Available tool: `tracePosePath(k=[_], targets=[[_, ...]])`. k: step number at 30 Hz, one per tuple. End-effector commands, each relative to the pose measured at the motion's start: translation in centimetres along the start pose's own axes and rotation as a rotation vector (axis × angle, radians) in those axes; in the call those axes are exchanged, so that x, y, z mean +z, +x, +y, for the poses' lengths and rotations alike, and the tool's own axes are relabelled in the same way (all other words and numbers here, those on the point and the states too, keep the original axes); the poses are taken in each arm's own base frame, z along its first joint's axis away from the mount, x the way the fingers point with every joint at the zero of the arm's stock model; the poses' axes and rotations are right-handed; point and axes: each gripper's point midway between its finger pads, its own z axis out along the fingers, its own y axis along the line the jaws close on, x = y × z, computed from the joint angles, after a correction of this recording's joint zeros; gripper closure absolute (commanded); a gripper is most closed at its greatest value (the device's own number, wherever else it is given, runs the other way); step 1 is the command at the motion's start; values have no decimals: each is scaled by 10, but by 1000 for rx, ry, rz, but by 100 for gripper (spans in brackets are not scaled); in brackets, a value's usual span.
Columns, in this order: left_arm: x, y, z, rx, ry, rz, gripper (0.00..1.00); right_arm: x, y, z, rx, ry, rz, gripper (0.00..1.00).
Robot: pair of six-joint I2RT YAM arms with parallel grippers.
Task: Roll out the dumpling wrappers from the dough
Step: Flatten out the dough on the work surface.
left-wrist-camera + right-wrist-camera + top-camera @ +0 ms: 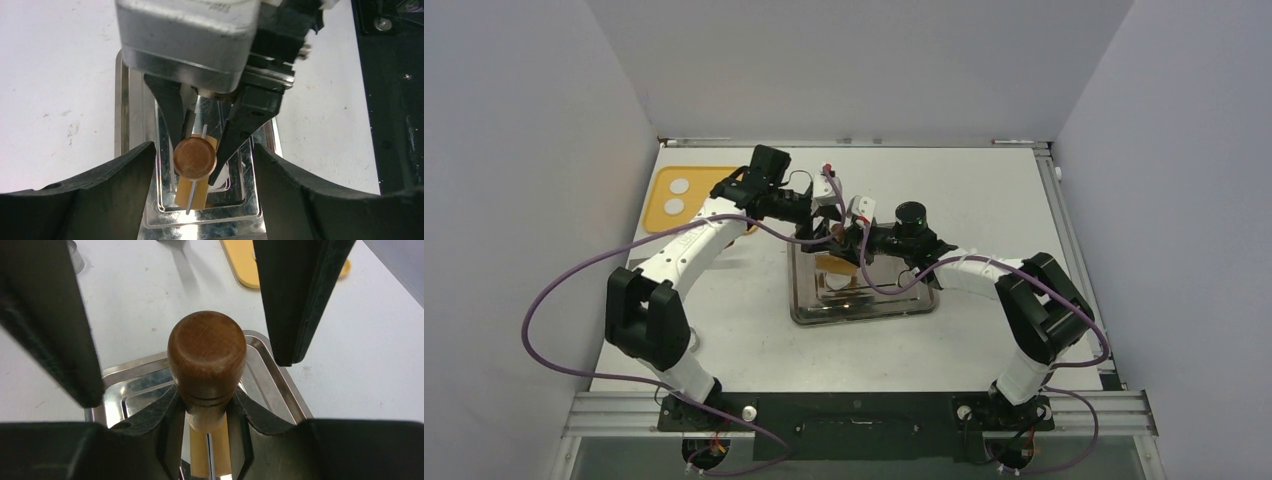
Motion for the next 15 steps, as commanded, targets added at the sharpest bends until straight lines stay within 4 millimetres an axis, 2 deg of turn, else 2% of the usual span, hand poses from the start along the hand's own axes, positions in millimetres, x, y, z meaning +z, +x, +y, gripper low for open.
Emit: tracePosePath(k=[1,6,10,13,15], targets=[[-1,-3,23,44,-60,-1,35,4,-41,2,-93,-40,-114,92],[12,16,28,-2,-54,37,53,5,-42,2,-92,-40,-121,92],[22,13,15,18,-15,35,55,5,-38,2,-90,-42,-109,92],[24,15,13,6,-7,43,67,5,-36,2,-91,-40,-106,92],[24,16,11,-8,2,49,69,4,-36,3,-92,-40,-108,92]])
